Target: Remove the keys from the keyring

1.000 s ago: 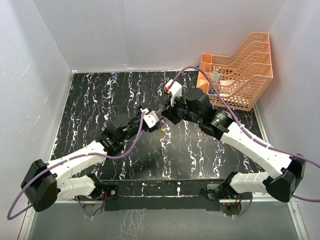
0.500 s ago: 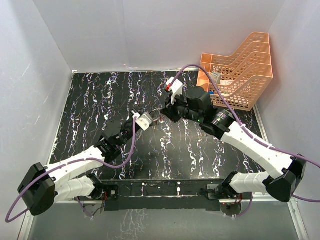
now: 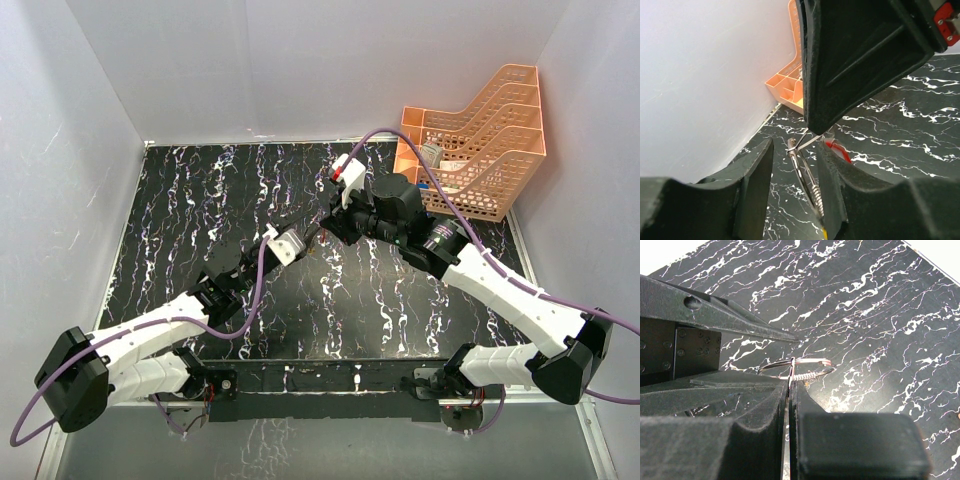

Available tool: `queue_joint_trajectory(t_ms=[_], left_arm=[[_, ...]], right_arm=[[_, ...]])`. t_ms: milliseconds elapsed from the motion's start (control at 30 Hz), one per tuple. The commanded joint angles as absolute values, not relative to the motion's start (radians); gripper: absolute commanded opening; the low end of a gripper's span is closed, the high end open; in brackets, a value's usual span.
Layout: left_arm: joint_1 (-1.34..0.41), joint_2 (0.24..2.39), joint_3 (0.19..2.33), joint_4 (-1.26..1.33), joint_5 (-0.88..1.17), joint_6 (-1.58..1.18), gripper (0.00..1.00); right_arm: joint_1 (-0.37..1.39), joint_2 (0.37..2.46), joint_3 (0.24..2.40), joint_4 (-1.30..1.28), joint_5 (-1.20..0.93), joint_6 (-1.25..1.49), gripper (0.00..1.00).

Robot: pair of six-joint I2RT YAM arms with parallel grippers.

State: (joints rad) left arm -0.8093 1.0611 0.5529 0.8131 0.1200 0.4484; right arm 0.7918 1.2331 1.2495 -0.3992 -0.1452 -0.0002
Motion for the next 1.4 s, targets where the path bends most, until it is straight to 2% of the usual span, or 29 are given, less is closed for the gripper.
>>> queue_joint_trajectory(t_ms=[0,233,667,1367], left_arm=[[-0.817,1.045,0.57,0.866,0.168,0.418,0.36],[-0.82,1.07,0.572,0.909,0.171,0.417,0.27],[-0.829,1.102,0.561,0.918,0.156,0.442,0.29],[-0.835,1.085,0.532,0.881,0.095,0.462,0.24]], right_arm=[[0.799,1.204,1.288,-0.327,-0.149,0.013,0.0],[0.801,1.203,1.288,-0.325,-0.155,0.017,0.0],[0.802,1.209,1.299,-0.313,-0.172,0.026,0.0],[0.805,1.184,1.285,-0.291,-0.142,0.029,0.0]])
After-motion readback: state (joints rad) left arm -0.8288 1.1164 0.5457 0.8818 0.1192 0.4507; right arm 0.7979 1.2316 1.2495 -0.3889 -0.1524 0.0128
